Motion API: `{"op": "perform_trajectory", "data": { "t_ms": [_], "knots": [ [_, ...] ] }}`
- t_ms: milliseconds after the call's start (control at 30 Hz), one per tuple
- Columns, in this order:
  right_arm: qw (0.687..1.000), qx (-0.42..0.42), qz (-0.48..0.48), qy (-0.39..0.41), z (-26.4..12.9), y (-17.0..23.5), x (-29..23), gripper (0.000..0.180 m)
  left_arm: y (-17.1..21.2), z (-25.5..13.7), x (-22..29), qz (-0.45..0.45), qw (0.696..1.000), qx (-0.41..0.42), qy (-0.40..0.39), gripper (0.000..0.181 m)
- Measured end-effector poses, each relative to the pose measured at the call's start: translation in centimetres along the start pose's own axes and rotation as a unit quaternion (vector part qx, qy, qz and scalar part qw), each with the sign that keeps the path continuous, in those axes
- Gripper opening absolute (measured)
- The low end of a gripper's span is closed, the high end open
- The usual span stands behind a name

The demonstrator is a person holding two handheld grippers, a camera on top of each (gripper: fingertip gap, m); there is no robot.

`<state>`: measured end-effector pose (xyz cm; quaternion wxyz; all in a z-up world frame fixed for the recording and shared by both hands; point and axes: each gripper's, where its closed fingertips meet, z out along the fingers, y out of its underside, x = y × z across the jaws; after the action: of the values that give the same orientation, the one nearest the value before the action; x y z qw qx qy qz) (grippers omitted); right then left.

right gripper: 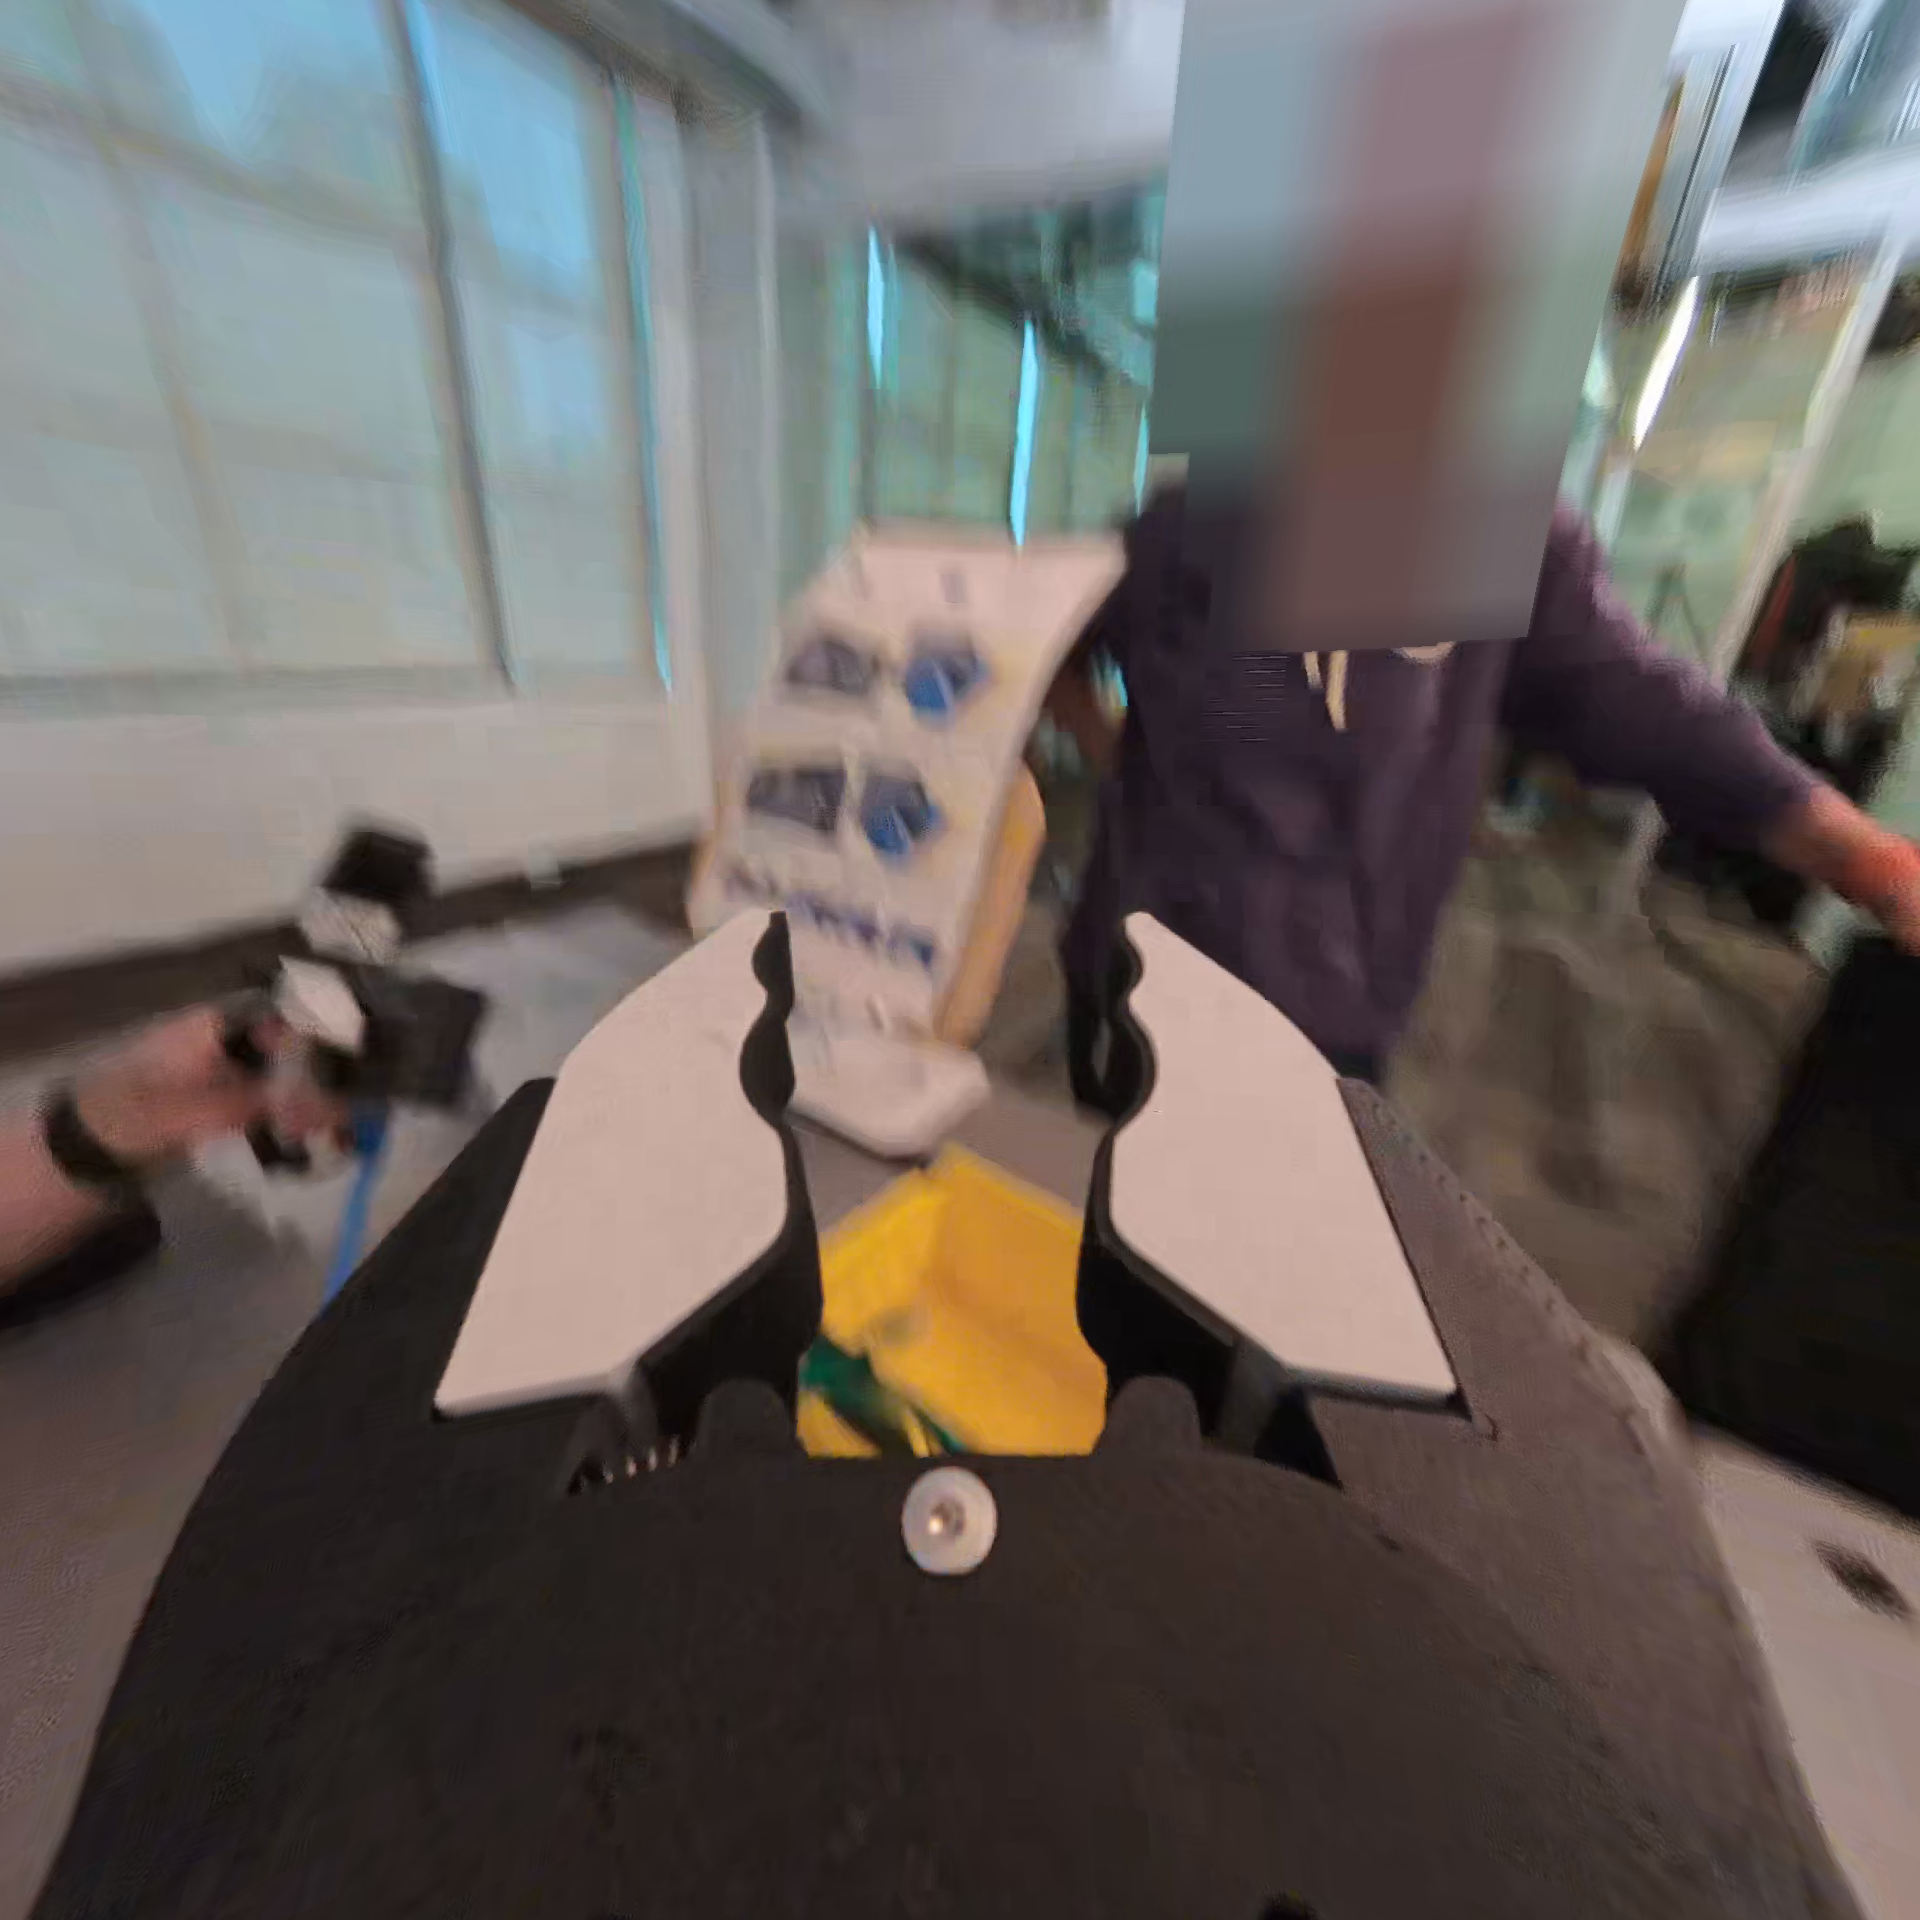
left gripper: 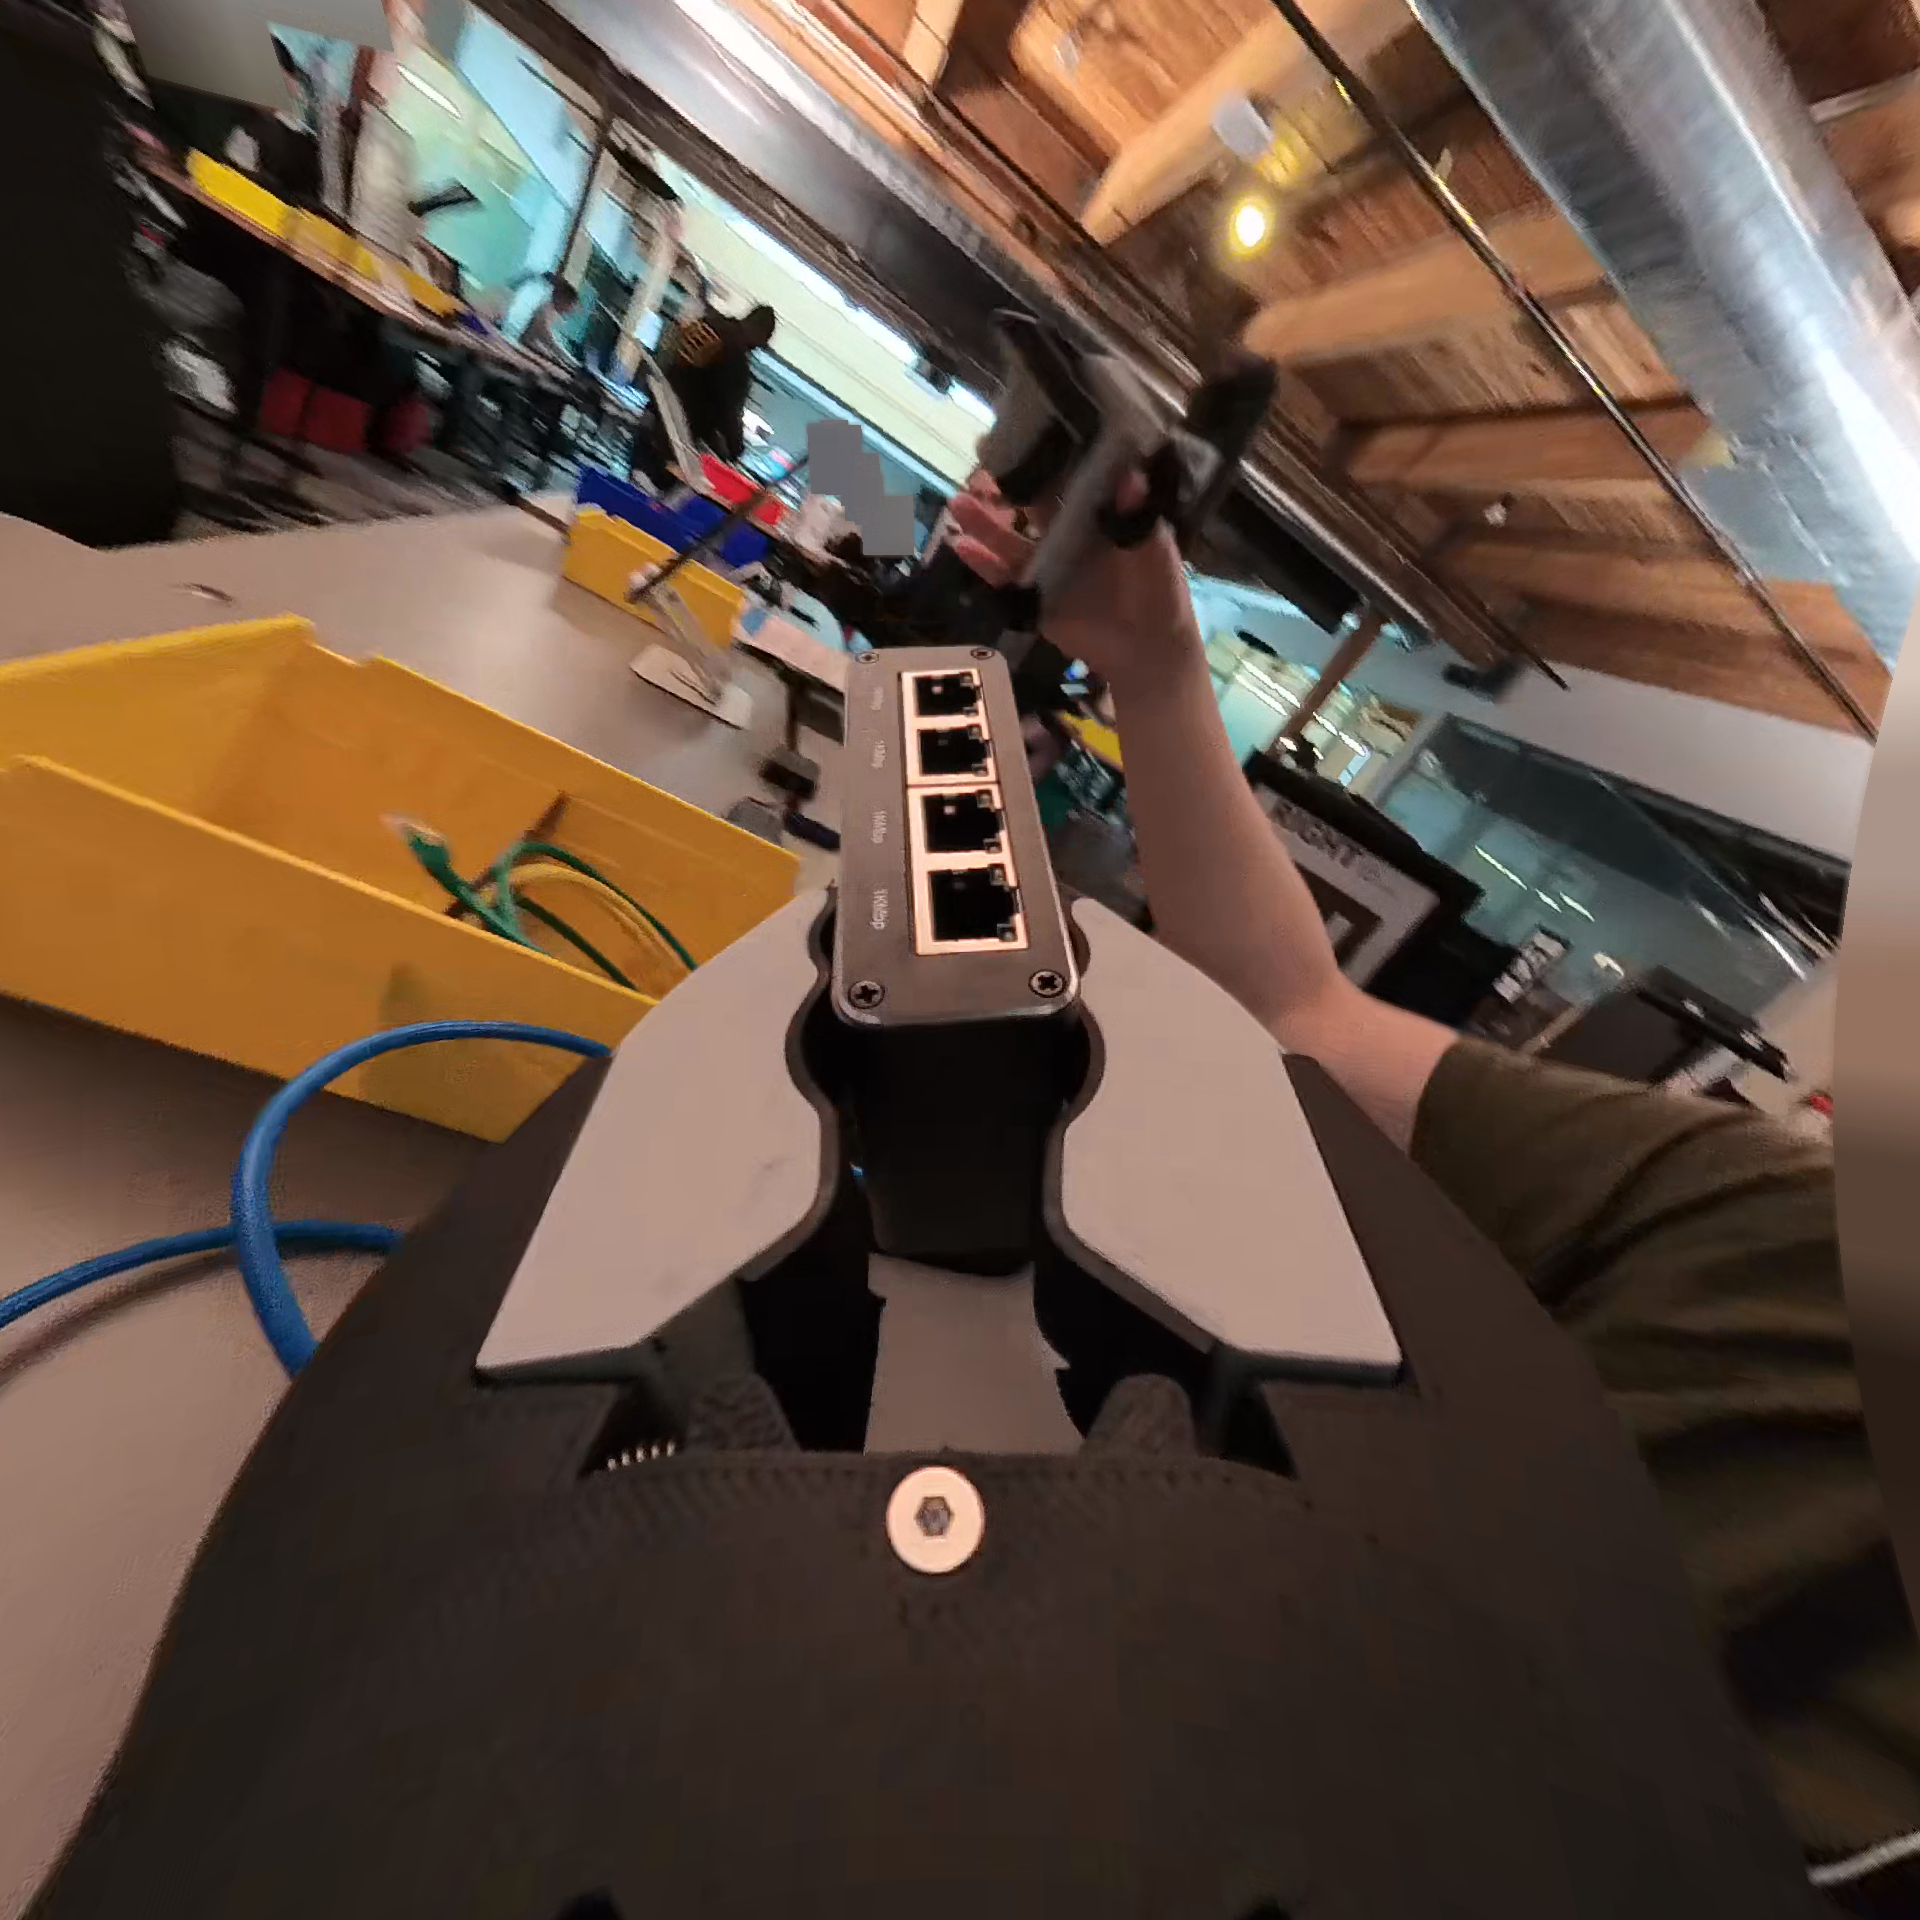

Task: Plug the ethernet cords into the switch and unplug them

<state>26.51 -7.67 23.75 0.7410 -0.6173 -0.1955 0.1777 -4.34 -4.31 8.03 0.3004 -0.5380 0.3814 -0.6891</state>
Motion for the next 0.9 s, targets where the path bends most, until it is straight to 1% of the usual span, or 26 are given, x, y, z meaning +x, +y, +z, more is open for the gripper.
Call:
{"op": "perform_trajectory", "data": {
  "t_ms": [33, 67, 133, 167, 233, 267, 300, 333, 400, 433, 500, 533, 567, 633, 667, 700, 767, 800, 833, 900],
  "knots": [
    [0.998, -0.061, -0.002, 0.02, -1.2, 1.1, 1.1, 0.058, 0.7, 0.8, 0.7, -0.001, 1.0, -0.013, 0.013, 0.037],
    [0.995, -0.092, 0.008, 0.039, -2.3, 1.3, 2.1, 0.058, 1.2, 1.3, 1.2, -0.008, 0.999, -0.024, 0.023, 0.036],
    [0.996, -0.074, 0.036, 0.033, -3.7, -0.8, 2.2, 0.055, 1.8, 2.0, 2.1, -0.021, 0.998, -0.028, 0.043, 0.036],
    [0.997, -0.063, 0.036, 0.03, -4.2, -2.1, 2.0, 0.052, 1.9, 2.1, 2.4, -0.029, 0.998, -0.03, 0.052, 0.036],
    [0.997, -0.067, 0.016, 0.043, -4.9, -3.9, 1.9, 0.048, 2.1, 2.3, 3.2, -0.033, 0.996, -0.036, 0.07, 0.037],
    [0.998, -0.044, 0.009, 0.031, -4.8, -5.3, 1.1, 0.048, 2.3, 2.4, 3.7, -0.024, 0.996, -0.044, 0.079, 0.037],
    [1.0, 0.004, 0.014, 0.007, -4.6, -7.2, -0.1, 0.049, 2.7, 2.7, 4.1, -0.013, 0.995, -0.057, 0.084, 0.037],
    [0.998, 0.05, 0.033, -0.019, -4.3, -8.9, -1.4, 0.052, 3.2, 3.2, 4.7, 0.005, 0.993, -0.071, 0.09, 0.037],
    [0.989, 0.11, 0.066, -0.073, -3.3, -11.3, -4.1, 0.059, 4.0, 4.7, 6.3, 0.054, 0.987, -0.1, 0.111, 0.037],
    [0.986, 0.134, 0.066, -0.074, -2.6, -12.1, -4.9, 0.062, 4.3, 5.8, 7.0, 0.088, 0.983, -0.116, 0.115, 0.037],
    [0.976, 0.207, 0.067, -0.027, -1.1, -13.5, -5.7, 0.064, 4.1, 8.6, 8.4, 0.186, 0.967, -0.127, 0.116, 0.037],
    [0.968, 0.239, 0.078, -0.015, -0.2, -13.9, -6.3, 0.065, 3.6, 10.1, 8.7, 0.231, 0.961, -0.118, 0.101, 0.037],
    [0.965, 0.246, 0.085, 0.0, 0.9, -13.6, -6.9, 0.066, 2.9, 11.6, 9.2, 0.264, 0.955, -0.099, 0.089, 0.037],
    [0.971, 0.221, 0.077, 0.042, 3.6, -12.1, -7.7, 0.071, 1.3, 14.2, 10.4, 0.315, 0.946, -0.036, 0.067, 0.037],
    [0.969, 0.228, 0.072, 0.056, 4.4, -12.0, -8.2, 0.077, 0.8, 15.1, 10.9, 0.334, 0.94, -0.014, 0.06, 0.037],
    [0.97, 0.225, 0.06, 0.062, 5.1, -12.0, -8.8, 0.079, 0.2, 15.6, 11.3, 0.352, 0.935, 0.013, 0.051, 0.037],
    [0.97, 0.216, 0.035, 0.105, 5.7, -12.0, -8.8, 0.079, -1.3, 16.1, 11.9, 0.366, 0.926, 0.084, 0.034, 0.037],
    [0.968, 0.216, 0.036, 0.122, 5.8, -12.0, -8.7, 0.079, -1.8, 16.2, 12.0, 0.367, 0.924, 0.102, 0.028, 0.036],
    [0.969, 0.217, 0.04, 0.114, 6.0, -12.0, -9.1, 0.076, -2.1, 16.5, 11.9, 0.368, 0.922, 0.116, 0.019, 0.036],
    [0.964, 0.239, 0.05, 0.106, 5.7, -12.9, -9.9, 0.075, -2.6, 16.9, 12.5, 0.36, 0.921, 0.146, 0.037, 0.037]
  ]
}}
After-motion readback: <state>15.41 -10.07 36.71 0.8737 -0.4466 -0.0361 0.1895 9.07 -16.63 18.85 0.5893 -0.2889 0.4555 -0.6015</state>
